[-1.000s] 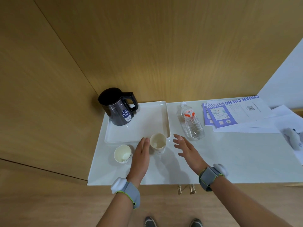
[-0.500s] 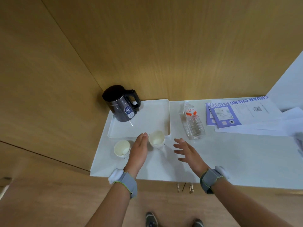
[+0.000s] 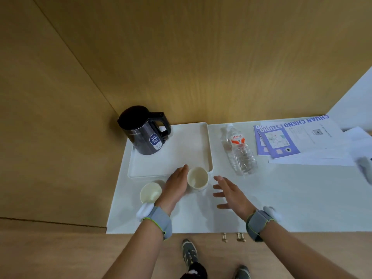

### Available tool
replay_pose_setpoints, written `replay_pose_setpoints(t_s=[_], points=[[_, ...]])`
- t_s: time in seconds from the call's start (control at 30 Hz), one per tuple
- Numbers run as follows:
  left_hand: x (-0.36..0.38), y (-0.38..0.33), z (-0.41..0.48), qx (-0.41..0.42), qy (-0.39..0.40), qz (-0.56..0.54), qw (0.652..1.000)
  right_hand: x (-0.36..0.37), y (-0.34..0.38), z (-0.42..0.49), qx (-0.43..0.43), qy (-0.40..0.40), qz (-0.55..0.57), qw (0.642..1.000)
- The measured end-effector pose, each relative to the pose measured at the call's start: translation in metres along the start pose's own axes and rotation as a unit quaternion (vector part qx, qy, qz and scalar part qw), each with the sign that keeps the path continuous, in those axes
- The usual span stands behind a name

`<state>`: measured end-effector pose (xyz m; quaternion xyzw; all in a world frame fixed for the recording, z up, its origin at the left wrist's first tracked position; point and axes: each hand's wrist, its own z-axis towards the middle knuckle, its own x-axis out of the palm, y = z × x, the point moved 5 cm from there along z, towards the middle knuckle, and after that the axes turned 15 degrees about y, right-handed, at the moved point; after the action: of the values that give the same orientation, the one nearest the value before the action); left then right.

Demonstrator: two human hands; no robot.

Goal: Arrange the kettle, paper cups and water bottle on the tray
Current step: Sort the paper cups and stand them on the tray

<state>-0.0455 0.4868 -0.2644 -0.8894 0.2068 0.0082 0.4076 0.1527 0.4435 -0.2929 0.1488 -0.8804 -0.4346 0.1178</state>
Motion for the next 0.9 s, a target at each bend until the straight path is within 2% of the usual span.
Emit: replay_pose_setpoints(t_s=[0.23,0.5,0.63,0.9], points=[[-0.009,-0.002,0.028,-0.039,0.077,-0.003,0.996,0.010,0.005,0.016,0.044,-0.035,0.039,0.998],[0.003,-0.004,0.025,-0.103,0.105,-0.039,0.988,0.018,0.006,0.023,0.091,0.003,0.114,0.989],[0.008,-0.002,0.023,-0.089,0.114,-0.011,0.989,0.017,0.006,0.023,0.085,0.009,0.120,0.989],[0.005,-0.021,0.011,-0.065,0.096,-0.046,0.992,0.006,0.021,0.014,0.046,0.019,0.134,0.990]])
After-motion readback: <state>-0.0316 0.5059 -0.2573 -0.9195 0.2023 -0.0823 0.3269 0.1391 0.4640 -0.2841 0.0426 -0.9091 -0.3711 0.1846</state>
